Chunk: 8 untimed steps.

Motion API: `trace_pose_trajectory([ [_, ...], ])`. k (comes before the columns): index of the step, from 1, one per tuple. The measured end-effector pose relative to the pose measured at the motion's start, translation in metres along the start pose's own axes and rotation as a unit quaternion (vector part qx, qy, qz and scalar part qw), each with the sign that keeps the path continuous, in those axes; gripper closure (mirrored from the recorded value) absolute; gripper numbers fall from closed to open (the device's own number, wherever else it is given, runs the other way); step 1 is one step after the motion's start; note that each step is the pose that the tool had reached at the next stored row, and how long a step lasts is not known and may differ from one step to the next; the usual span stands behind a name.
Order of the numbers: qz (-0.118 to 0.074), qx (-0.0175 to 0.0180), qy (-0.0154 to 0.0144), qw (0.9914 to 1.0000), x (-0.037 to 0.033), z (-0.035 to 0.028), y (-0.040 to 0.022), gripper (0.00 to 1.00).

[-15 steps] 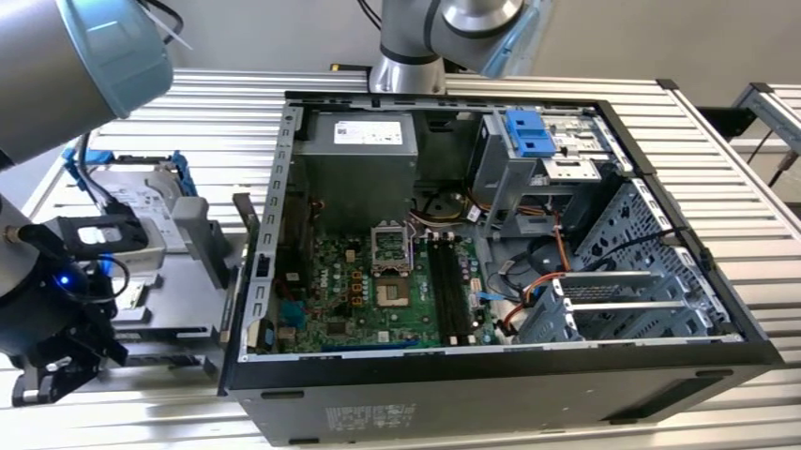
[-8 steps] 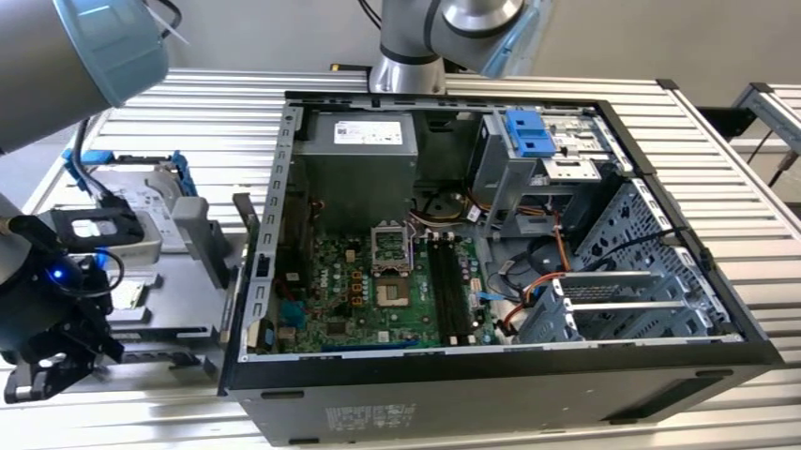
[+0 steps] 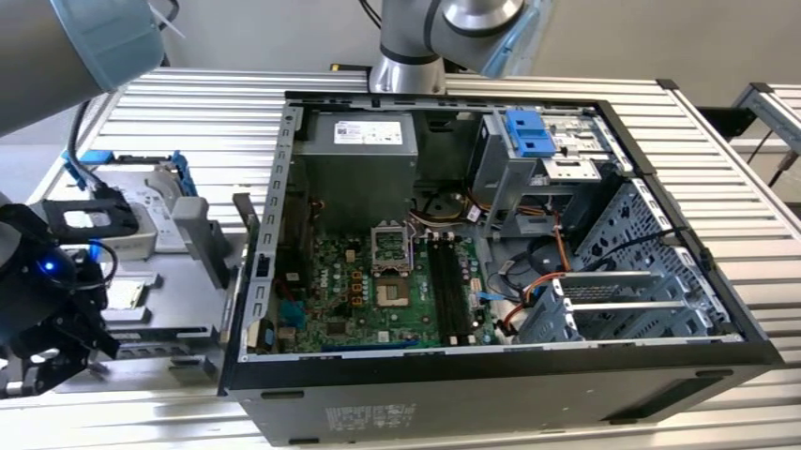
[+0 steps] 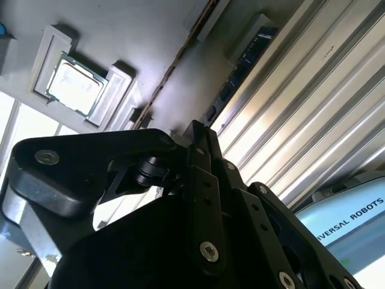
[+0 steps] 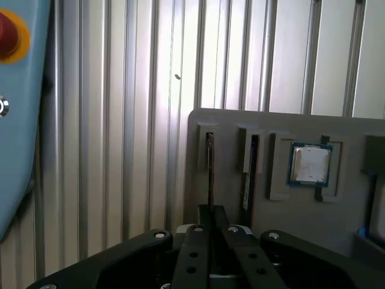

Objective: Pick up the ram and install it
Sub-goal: 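Pick up the ram and move it above insertion slot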

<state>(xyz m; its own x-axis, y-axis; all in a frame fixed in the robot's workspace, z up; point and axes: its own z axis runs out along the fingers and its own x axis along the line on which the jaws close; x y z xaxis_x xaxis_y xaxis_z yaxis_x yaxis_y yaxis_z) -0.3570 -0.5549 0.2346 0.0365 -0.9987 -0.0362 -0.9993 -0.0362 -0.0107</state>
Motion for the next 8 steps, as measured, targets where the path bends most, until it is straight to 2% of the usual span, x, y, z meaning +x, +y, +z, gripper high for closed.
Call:
trace_pose_trajectory([
  [8,0.000,0.0000,0.0000,1.00000,-0.0004,-0.0102,-0.0001,1.00],
])
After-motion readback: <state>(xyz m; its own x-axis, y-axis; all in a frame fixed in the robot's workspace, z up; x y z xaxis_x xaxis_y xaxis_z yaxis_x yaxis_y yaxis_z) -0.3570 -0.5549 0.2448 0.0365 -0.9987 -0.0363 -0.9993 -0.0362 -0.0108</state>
